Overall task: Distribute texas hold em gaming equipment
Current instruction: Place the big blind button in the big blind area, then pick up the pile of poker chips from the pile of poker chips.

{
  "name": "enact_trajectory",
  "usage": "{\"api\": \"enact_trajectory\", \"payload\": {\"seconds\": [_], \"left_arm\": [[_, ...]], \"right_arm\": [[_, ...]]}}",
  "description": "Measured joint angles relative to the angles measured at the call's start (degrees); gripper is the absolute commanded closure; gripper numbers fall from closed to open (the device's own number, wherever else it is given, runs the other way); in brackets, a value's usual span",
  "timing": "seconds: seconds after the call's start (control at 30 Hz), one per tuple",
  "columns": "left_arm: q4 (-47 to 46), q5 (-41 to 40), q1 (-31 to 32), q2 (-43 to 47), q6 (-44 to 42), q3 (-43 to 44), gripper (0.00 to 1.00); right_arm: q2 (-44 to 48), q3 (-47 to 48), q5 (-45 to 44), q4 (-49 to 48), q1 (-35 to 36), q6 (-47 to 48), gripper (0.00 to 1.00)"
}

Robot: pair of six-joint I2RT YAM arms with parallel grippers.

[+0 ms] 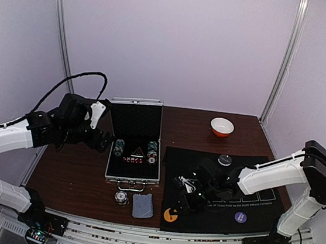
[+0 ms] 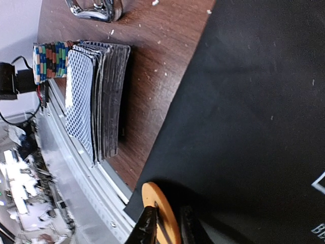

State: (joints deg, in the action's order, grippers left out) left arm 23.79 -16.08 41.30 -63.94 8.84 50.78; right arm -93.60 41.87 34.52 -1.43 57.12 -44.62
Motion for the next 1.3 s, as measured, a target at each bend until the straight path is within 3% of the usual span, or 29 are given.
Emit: {"api": "enact_trajectory", "payload": {"seconds": [0.13,0.37,0.57,0.77,0.97,1.17,1.3], "left_arm": [[0.0,0.04,0.0,0.0,-0.02,-0.04,0.02],[-0.22,0.26,0.0,0.31,-0.44,-0.79,0.02],[-0.37,0.42,0.0,0.81,-1.07,-1.25,0.02],[-0.85,0.46,0.0,1.36,-1.53,-1.62,0.02],[-1.31,-1.11,-0.42,1.46,-1.4,-1.62,0.02],[-1.22,0.07,-9.99,0.74,1.73,-2.84,0.02],[-0.94,0.85,-12.5,0.39,2.97,-3.63,0.02]], "right_arm": [[0.0,3.13,-3.39,5.05,0.0,1.55,0.66],[0.0,11.26,-11.98,15.96,0.92,4.59,0.37],[0.11,20.59,-21.73,25.33,3.87,6.67,0.02],[-0.09,30.71,-35.98,33.83,9.86,10.16,0.0],[-10.45,48.74,-43.17,35.23,20.7,17.42,0.0],[-22.45,57.35,-46.56,34.29,24.39,23.5,0.0],[-27.58,60.83,-47.89,34.58,24.22,25.53,0.0]]}}
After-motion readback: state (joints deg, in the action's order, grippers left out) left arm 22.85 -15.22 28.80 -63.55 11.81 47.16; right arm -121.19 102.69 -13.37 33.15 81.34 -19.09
